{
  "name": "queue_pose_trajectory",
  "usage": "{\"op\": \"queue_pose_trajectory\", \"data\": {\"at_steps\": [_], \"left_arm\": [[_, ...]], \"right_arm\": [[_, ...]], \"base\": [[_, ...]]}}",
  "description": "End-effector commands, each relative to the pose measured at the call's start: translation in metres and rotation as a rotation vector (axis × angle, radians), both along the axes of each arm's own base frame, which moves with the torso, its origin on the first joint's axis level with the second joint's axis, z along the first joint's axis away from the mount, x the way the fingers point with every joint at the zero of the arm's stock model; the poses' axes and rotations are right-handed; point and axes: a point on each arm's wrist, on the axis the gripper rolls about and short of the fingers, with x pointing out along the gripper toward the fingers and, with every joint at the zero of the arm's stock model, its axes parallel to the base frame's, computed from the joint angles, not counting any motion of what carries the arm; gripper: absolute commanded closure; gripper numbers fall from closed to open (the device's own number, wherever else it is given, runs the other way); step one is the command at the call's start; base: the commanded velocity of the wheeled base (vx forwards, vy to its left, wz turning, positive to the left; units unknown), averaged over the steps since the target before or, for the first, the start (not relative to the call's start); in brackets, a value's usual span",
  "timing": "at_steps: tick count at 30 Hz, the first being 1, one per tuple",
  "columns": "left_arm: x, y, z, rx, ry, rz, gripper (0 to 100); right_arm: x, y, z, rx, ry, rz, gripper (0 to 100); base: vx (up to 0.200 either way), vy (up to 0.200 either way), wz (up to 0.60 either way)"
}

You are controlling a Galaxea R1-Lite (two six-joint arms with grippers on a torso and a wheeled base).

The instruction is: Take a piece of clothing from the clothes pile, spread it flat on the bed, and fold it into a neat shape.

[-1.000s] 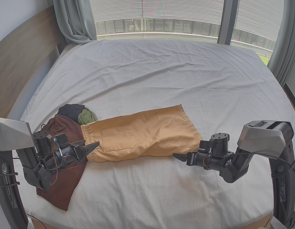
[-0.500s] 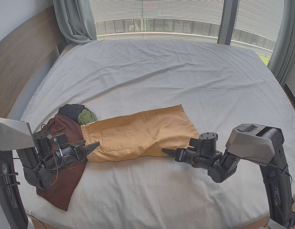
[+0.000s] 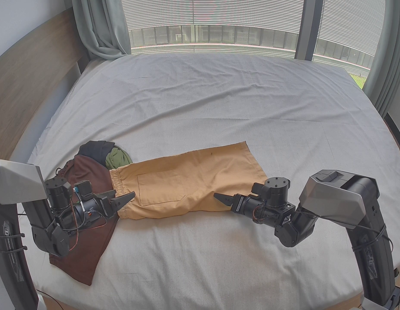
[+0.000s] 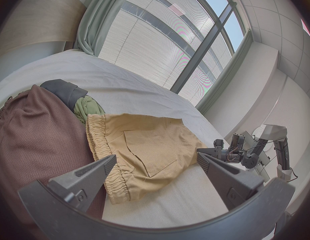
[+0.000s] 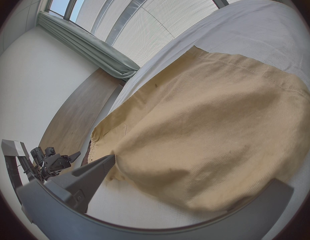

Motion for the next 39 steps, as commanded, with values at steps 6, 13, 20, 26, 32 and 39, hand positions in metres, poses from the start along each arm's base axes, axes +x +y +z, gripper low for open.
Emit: {"op": "queue_pose_trajectory", "data": {"at_steps": [6, 13, 20, 26, 32, 39], "left_arm": [[-0.001, 0.001, 0.0, -0.005, 0.003, -0.015, 0], [-0.001, 0.002, -0.001, -0.006, 0.005, -0.016, 0], [-0.001, 0.002, -0.004, -0.01, 0.013, -0.037, 0], [-0.002, 0.002, -0.004, -0.011, 0.017, -0.039, 0], [-0.006, 0.002, -0.005, -0.022, 0.03, -0.076, 0], [-0.006, 0.003, -0.006, -0.022, 0.032, -0.075, 0]], "right_arm": [[0.001, -0.001, -0.007, 0.0, 0.012, -0.004, 0], [0.0, -0.002, -0.007, 0.0, 0.005, -0.005, 100], [0.0, -0.002, -0.005, 0.004, -0.004, -0.005, 100], [-0.007, -0.005, -0.007, -0.009, 0.019, -0.006, 100], [-0.021, -0.011, 0.002, -0.028, 0.047, -0.003, 100], [-0.05, -0.025, 0.015, -0.087, 0.08, 0.011, 100]], "base": [[0.0, 0.0, 0.0], [0.0, 0.0, 0.0], [0.0, 0.0, 0.0], [0.0, 0.0, 0.0], [0.0, 0.0, 0.0], [0.0, 0.0, 0.0]]}}
